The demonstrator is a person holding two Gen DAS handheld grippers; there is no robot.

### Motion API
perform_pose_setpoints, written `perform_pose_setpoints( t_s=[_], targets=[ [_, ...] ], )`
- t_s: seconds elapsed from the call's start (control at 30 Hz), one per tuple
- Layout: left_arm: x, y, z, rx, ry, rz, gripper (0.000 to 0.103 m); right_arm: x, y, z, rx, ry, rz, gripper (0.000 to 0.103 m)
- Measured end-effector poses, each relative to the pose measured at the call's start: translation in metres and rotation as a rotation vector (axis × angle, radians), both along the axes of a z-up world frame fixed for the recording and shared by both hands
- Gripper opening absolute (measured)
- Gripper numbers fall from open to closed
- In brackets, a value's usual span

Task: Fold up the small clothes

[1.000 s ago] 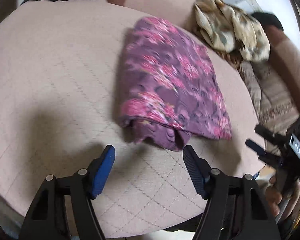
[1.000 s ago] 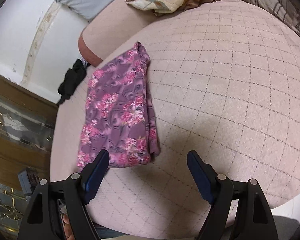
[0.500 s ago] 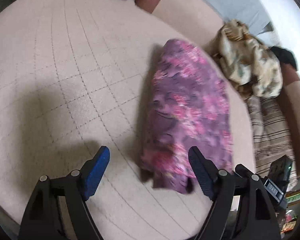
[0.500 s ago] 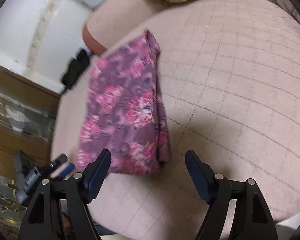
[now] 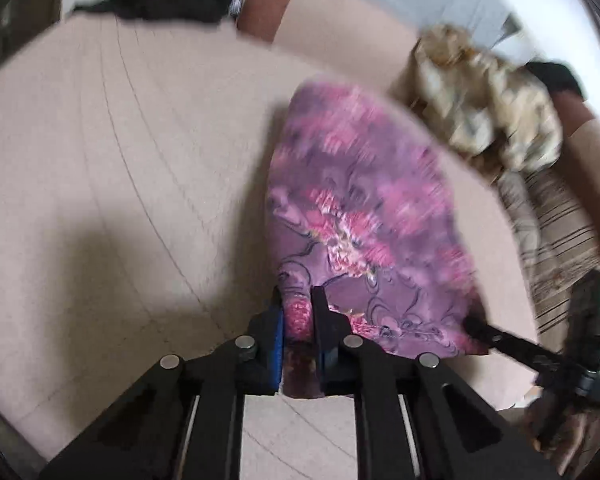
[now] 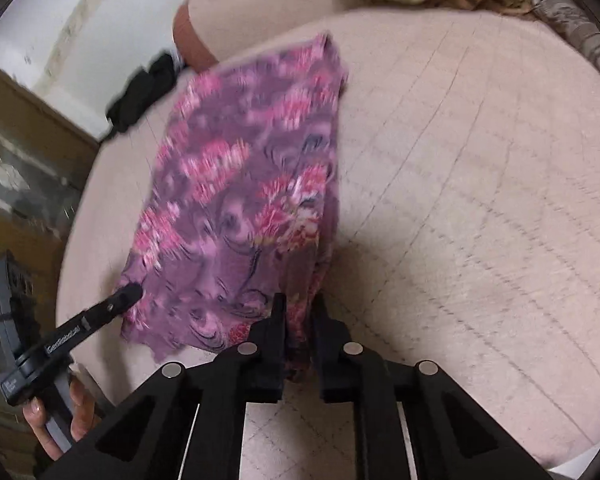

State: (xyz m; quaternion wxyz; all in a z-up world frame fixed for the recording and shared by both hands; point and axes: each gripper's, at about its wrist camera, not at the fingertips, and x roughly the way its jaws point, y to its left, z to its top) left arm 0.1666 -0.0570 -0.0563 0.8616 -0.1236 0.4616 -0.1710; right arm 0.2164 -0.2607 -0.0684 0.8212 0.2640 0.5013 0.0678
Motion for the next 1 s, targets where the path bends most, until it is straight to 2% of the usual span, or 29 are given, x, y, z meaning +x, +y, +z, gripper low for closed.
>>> perform_pose_setpoints(
  t_s=[0.03, 0.1, 0.17, 0.27, 0.33, 0.4, 0.47, 0.53, 0.57, 0.6, 0.73, 0.8, 0.83, 0.9, 0.93, 1.0],
  targets=[
    [-0.004, -0.004, 0.001, 0.027, -0.014, -0.006, 0.012, -0.001, -0.002, -0.004, 0.009, 0.013, -0.008, 0.010],
    [-0.003, -0.015, -0.017, 0.109, 0.026, -0.019, 0.012, 0.008, -0.001, -0.026, 0.007, 0.108, -0.002, 0.011],
    [0.000, -0.020, -0.034, 0.166, 0.037, -0.008, 0.013, 0.012, -0.001, -0.026, 0.008, 0.100, -0.005, 0.011],
    [-0.001, -0.015, -0.023, 0.121, 0.022, -0.004, 0.016, 0.011, -0.002, -0.024, 0.016, 0.087, -0.013, 0.013],
    [0.002, -0.009, -0.026, 0.101, 0.049, 0.015, 0.023, 0.010, -0.003, -0.026, 0.017, 0.096, -0.021, 0.016],
    [0.005, -0.003, -0.033, 0.104, 0.068, 0.046, 0.050, 0.009, -0.006, -0.031, 0.040, 0.101, -0.036, 0.018],
    [0.007, 0.002, -0.038, 0.082, 0.062, 0.079, 0.053, 0.007, -0.006, -0.031, 0.036, 0.099, -0.037, 0.018],
    [0.006, -0.002, -0.038, 0.105, 0.042, 0.069, 0.050, 0.006, -0.007, -0.031, 0.030, 0.098, -0.033, 0.019],
    [0.004, -0.006, -0.039, 0.106, 0.040, 0.047, 0.033, 0.004, -0.008, -0.030, 0.044, 0.099, -0.032, 0.018],
    [0.004, -0.008, -0.037, 0.057, 0.064, 0.005, 0.015, 0.005, -0.006, -0.030, 0.067, 0.098, -0.034, 0.015],
    [-0.016, 0.008, 0.003, -0.052, 0.017, -0.016, 0.011, -0.010, -0.018, -0.013, 0.115, 0.031, -0.060, 0.011],
    [-0.029, 0.011, 0.015, -0.065, -0.004, -0.040, 0.011, -0.018, -0.023, -0.007, 0.112, 0.016, -0.073, 0.011],
    [-0.032, 0.008, 0.013, -0.032, -0.008, -0.049, 0.011, -0.018, -0.024, -0.009, 0.114, 0.028, -0.073, 0.011],
    [-0.029, -0.007, -0.011, 0.101, 0.016, -0.052, 0.011, -0.010, -0.021, -0.022, 0.086, 0.094, -0.065, 0.011],
    [-0.024, -0.013, -0.022, 0.143, 0.033, -0.052, 0.011, -0.007, -0.019, -0.026, 0.077, 0.117, -0.061, 0.011],
    [-0.021, -0.016, -0.025, 0.154, 0.033, -0.048, 0.011, -0.003, -0.018, -0.027, 0.068, 0.116, -0.060, 0.012]
  ],
)
